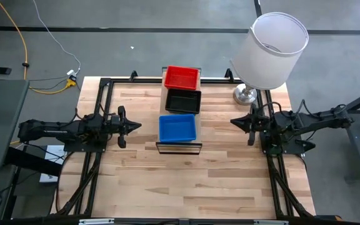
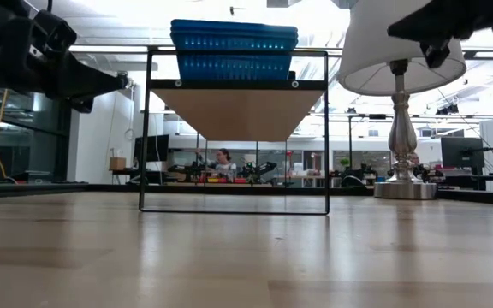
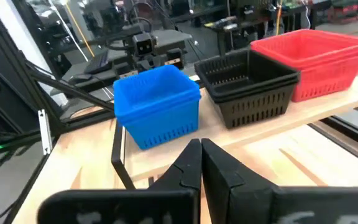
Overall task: Stack baskets on shelf by color
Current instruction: Return to Home Position
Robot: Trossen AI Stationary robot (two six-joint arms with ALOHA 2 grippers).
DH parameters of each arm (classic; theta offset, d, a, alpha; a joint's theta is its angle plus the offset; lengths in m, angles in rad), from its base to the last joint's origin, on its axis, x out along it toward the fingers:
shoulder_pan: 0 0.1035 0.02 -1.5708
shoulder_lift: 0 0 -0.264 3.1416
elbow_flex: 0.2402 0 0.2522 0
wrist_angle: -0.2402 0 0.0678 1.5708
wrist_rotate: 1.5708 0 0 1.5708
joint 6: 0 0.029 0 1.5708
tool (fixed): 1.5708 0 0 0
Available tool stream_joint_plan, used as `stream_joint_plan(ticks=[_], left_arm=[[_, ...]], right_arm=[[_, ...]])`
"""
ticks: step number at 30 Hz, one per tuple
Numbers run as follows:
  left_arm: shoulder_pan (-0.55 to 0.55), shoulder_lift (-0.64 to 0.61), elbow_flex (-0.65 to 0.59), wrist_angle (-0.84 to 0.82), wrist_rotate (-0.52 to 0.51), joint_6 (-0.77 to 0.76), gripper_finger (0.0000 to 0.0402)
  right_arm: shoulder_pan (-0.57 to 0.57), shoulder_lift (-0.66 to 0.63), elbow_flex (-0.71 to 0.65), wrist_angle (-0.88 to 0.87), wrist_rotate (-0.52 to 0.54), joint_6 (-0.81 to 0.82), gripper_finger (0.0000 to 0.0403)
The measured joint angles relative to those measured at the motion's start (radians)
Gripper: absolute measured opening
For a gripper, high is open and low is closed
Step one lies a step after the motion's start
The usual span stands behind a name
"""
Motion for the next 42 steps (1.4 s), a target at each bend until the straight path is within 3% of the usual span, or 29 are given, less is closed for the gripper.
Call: stream_joint_plan(ticks=[8,20,28,42], left_arm=[[0.000,0.000,0.000,0.000,0.000,0.000,0.0001],[0.000,0.000,0.000,0.001,0.000,0.000,0.0003],[0.000,0.000,0.000,0.000,-0.001,0.001,0.0003],[0.000,0.000,0.000,-0.002,-0.003,0.000,0.0003]], right_arm=[[0.000,-0.136,-0.217,0.238,-0.022,-0.039,0.0000],[0.000,-0.407,-0.279,0.120,-0.047,-0.059,0.0000],[-0.002,-0.405,-0.406,0.293,-0.069,-0.100,0.0000],[-0.097,-0.399,-0.406,0.178,-0.244,-0.097,0.0000]])
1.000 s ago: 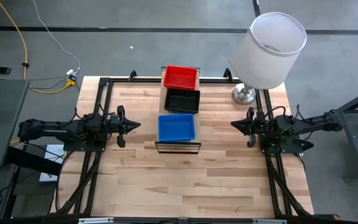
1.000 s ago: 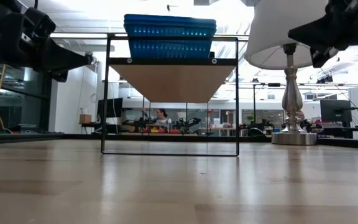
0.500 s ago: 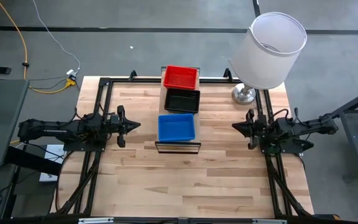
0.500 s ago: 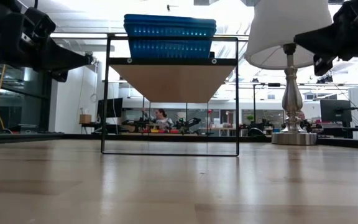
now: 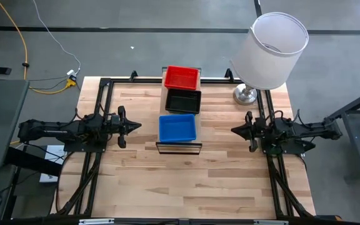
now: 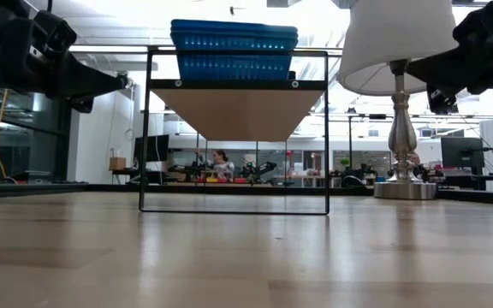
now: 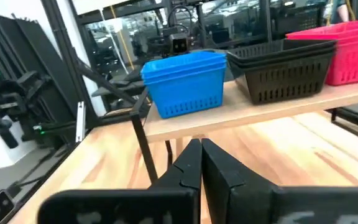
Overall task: Stack baskets on shelf by color
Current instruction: Return to Home Position
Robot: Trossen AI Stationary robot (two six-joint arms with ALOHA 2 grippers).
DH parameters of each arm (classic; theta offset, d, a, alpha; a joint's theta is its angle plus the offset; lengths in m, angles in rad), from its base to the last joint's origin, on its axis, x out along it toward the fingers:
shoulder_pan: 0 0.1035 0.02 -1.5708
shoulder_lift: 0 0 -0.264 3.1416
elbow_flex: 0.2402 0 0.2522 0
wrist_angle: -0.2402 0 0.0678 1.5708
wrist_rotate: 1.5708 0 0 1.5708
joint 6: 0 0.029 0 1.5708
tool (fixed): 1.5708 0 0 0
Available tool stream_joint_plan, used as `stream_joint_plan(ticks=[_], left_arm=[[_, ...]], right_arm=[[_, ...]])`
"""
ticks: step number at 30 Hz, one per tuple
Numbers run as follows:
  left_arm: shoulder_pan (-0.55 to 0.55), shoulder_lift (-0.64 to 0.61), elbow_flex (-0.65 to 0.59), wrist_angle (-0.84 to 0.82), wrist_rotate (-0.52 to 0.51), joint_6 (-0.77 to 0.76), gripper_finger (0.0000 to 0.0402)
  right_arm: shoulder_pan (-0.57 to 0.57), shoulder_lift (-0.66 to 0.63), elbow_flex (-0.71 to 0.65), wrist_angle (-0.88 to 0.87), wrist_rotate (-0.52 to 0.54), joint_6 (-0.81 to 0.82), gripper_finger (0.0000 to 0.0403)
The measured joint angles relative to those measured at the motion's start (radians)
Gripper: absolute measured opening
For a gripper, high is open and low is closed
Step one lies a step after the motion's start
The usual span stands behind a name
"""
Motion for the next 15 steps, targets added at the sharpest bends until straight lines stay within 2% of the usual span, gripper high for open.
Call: stream_joint_plan(ticks=[5,11,15], left_arm=[[0.000,0.000,0.000,0.000,0.000,0.000,0.0003],[0.000,0.000,0.000,0.000,0.000,0.000,0.0003],[0.000,0.000,0.000,0.000,0.000,0.000,0.0003]], right_arm=[[-0.032,0.002,0.000,-0.006,-0.037,-0.046,0.0000],[-0.034,0.027,0.000,-0.006,-0.039,-0.178,0.0000],[-0.034,0.025,-0.001,-0.006,-0.039,-0.153,0.0000]])
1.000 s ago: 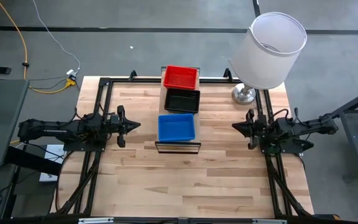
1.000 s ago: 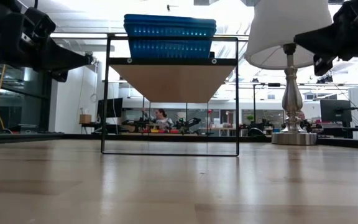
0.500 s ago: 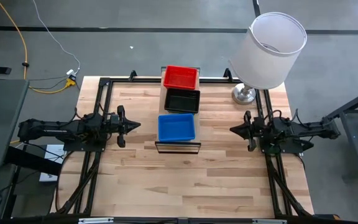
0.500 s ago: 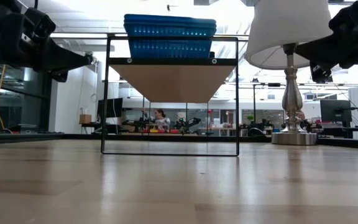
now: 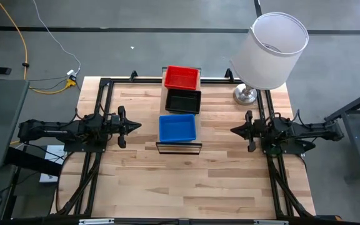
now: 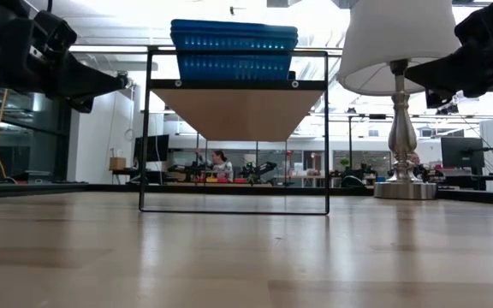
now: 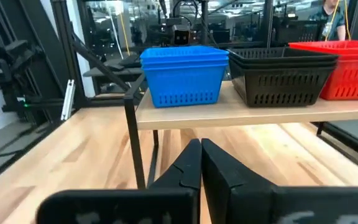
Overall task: Stack baskets on shelf by color
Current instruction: Return to Home Position
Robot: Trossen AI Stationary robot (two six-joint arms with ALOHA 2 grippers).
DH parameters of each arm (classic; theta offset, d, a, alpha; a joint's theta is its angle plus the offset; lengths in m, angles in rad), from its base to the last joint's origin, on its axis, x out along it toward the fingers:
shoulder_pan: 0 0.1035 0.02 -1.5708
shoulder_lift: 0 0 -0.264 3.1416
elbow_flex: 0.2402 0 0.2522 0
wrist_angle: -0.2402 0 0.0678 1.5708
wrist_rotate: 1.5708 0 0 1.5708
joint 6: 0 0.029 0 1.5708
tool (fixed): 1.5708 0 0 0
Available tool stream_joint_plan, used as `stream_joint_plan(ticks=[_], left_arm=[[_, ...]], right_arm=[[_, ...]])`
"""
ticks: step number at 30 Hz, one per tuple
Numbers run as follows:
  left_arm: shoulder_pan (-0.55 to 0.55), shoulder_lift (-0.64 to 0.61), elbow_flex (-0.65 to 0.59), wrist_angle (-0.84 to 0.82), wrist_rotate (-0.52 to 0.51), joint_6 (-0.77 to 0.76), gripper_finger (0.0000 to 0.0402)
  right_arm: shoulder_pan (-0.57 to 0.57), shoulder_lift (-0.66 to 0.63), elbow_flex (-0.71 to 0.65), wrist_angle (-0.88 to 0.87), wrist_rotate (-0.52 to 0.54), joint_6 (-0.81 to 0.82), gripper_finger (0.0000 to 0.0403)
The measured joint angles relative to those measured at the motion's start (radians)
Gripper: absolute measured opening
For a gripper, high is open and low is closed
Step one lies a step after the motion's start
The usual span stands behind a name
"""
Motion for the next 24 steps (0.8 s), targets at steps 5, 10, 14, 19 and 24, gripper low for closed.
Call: stream_joint_plan(ticks=[5,10,14,19,24], left_arm=[[0.000,0.000,0.000,0.000,0.000,0.000,0.0003],[0.000,0.000,0.000,0.000,0.000,0.000,0.0003],[0.000,0.000,0.000,0.000,0.000,0.000,0.0003],[0.000,0.000,0.000,0.000,0.000,0.000,0.0004],[0.000,0.000,0.000,0.000,0.000,0.000,0.0004]], right_arm=[[0.000,0.000,0.000,0.000,0.000,0.083,0.0000],[0.000,0.000,0.000,0.000,0.000,0.157,0.0000],[0.000,0.000,-0.001,0.000,0.001,0.156,0.0000],[0.000,0.000,-0.001,0.000,0.001,0.161,0.0000],[0.000,0.000,-0.001,0.000,0.001,0.161,0.0000]])
